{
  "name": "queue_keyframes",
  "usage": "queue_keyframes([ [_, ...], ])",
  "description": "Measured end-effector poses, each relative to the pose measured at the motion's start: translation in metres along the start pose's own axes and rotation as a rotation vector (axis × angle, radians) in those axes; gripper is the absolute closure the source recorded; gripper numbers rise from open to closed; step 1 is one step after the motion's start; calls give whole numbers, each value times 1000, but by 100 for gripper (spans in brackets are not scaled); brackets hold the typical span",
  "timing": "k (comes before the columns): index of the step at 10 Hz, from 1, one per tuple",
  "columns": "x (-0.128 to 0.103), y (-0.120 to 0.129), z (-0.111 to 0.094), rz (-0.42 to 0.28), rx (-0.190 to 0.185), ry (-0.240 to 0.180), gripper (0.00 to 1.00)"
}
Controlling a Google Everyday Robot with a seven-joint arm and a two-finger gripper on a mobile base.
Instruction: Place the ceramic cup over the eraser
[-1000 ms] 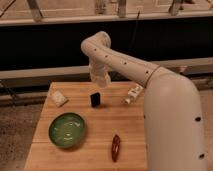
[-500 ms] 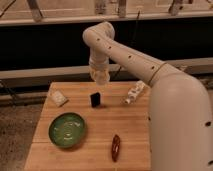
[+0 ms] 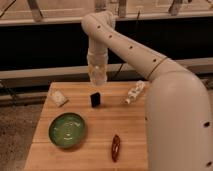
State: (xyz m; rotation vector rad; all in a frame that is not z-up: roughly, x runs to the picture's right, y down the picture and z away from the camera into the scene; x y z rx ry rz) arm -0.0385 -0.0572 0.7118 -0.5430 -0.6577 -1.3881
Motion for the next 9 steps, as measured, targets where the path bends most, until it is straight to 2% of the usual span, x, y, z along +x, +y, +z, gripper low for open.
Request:
queue_keyframes([
  [4, -29, 0, 10, -50, -1, -109, 100],
  [6, -37, -2, 18, -60, 2, -134, 100],
  [9, -43, 2, 40, -49, 9, -158, 100],
])
